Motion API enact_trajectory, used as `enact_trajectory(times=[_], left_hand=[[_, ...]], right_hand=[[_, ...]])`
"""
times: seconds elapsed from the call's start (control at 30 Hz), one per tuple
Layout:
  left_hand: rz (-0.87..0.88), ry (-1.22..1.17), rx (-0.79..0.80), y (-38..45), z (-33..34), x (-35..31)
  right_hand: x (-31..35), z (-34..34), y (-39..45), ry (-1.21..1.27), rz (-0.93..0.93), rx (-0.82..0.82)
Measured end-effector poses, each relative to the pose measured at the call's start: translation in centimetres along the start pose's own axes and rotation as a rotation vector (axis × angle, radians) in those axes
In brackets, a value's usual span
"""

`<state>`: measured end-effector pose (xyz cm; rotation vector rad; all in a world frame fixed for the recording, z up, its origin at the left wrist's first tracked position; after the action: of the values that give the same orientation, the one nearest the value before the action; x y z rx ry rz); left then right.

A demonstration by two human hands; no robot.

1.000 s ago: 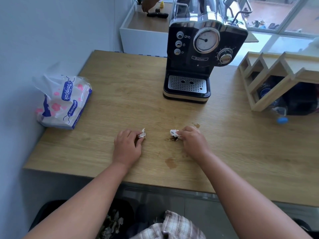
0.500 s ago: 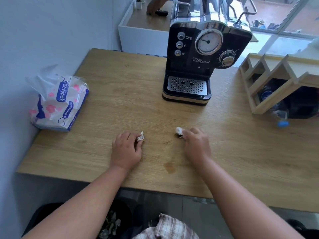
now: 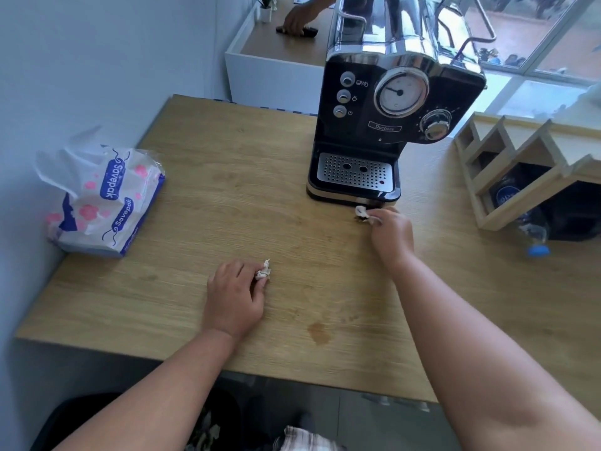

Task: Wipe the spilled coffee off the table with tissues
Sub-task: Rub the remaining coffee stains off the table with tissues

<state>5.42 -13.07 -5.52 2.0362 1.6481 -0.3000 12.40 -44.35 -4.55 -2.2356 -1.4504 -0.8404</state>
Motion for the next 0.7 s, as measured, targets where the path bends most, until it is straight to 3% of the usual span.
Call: enact_trajectory(times=[0.17,0.33,0.5,0.6,0.7], left_hand=[[-0.004,0.0,-0.01,0.0,0.0,0.0],[-0.003,-0.003,-0.005,0.1,0.2,0.1],[-0.027,-0.053,-0.054,0.1,-0.1,0.4],[-0.016,-0.045,-0.052,0.1,0.0,0.5],[-0.025,-0.042,-0.031,0.2,0.2,0.7]], right_hand=[[4.3,3.3,-7.2,0.024,-0.244,0.149],[6.2,6.0,-13.3,0.06,-0.375,0.459],[3.5,1.7,-4.8,0.136,-0.105,0.046],[4.0,3.1,-1.7,0.081,-0.013,0.043],[6.5,5.4,-1.0,0.051,-0.08,0.082]])
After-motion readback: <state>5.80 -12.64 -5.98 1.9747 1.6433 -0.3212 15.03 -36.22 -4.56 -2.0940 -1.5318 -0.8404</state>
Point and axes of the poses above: each hand's wrist, its own y-axis towards the middle knuckle, its own z-axis out of the palm, x = y × z, the point moved 8 cm from there along y, towards the middle knuckle, and after that the axes turned 1 degree about -x, right-handed, at the moved point
